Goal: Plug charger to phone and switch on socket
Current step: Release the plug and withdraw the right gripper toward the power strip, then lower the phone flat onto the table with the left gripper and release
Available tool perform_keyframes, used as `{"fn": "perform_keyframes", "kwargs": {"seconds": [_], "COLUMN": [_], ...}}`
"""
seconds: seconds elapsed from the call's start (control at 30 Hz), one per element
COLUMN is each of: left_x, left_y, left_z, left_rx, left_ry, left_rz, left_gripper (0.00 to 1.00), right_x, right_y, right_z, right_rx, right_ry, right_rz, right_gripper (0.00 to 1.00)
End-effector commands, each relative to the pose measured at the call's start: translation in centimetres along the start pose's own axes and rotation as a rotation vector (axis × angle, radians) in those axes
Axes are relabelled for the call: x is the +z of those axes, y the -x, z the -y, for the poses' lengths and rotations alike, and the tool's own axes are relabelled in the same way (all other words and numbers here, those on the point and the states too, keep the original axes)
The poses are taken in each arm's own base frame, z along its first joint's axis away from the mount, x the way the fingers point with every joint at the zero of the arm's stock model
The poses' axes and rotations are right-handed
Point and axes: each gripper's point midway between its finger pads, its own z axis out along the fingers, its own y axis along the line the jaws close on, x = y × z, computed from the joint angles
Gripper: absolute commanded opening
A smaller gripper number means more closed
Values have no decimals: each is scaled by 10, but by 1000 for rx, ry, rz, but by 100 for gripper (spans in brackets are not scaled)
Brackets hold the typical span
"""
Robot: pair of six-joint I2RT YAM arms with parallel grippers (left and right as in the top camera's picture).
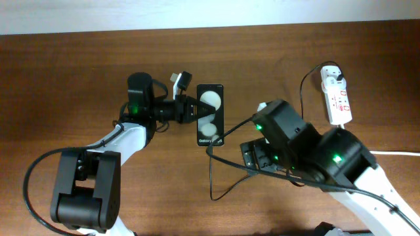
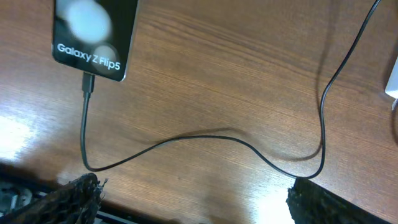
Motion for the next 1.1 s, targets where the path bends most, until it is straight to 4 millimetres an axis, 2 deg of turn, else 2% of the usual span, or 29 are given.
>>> {"fn": "perform_keyframes", "kwargs": {"seconds": [0.0, 0.1, 0.17, 0.3, 0.4, 0.53, 0.6, 0.7, 1.07], "left_x": [-2, -2, -2, -7, -4, 3, -3, -8, -11], "left_y": [-1, -6, -9, -16, -22, -34, -39, -45, -45], "left_z": [-1, -7, -20, -58, -77, -80, -96, -104, -110], "left_rx": [48, 29, -22, -151, -202, -175, -226, -268, -275], "left_ry": [11, 19, 64, 236, 340, 360, 450, 501, 533], "left_rz": [10, 2, 17, 74, 91, 46, 63, 65, 74], "left_gripper": [0, 0, 0, 0, 0, 0, 0, 0, 0], "right_x": [9, 2, -16, -62, -82, -112, -125, -124, -123], "right_y": [0, 2, 9, 19, 15, 10, 6, 5, 5], "right_z": [0, -3, 0, 23, 33, 57, 68, 69, 69], "right_rx": [-1, 1, 6, 40, 57, 96, 115, 114, 113], "right_ry": [-21, 1, 9, -28, -31, -86, -110, -114, -115], "right_rz": [-38, -23, 46, 244, 317, 441, 494, 491, 487], "right_gripper": [99, 99, 99, 99, 99, 99, 99, 99, 99]}}
